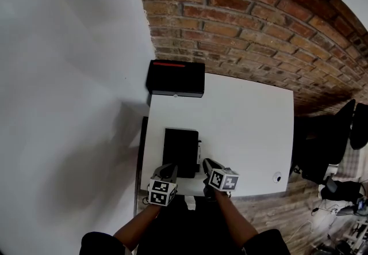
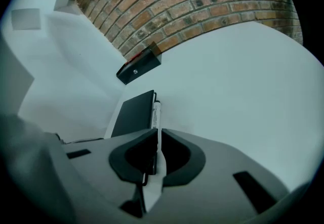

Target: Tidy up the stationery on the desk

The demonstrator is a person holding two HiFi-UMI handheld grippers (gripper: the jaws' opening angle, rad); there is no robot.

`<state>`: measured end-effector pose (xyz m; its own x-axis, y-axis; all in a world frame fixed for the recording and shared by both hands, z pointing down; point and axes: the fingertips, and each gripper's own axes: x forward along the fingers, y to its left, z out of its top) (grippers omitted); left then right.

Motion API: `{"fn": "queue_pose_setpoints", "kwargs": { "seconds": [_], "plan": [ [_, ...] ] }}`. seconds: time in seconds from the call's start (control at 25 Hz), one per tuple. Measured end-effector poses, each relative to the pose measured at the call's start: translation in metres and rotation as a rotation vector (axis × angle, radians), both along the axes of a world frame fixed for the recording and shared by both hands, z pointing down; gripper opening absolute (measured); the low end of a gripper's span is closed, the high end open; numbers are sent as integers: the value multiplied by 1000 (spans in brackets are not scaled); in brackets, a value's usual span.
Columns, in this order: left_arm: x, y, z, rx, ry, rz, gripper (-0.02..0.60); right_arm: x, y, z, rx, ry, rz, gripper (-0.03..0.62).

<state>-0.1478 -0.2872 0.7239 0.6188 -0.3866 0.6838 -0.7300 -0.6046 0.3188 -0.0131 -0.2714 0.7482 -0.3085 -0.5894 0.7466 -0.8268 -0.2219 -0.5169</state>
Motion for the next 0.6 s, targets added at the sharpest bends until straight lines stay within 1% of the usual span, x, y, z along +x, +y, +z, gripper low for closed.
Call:
{"fn": "queue_pose_setpoints", "kwargs": {
  "seconds": [0.12,0.28,0.48,0.6],
  "plan": [
    [6,0,-9,40,14,-5,20,9,2,-13,58,78,-3,35],
    [13,9,-25,94,25,-17,20,16,12,-33,148,203,-33,23],
    [23,34,-56,189,45,-49,20,24,36,-76,301,361,-76,23],
    [28,53,-79,249,56,-81,20,28,59,-107,391,413,-88,21]
  ]
}}
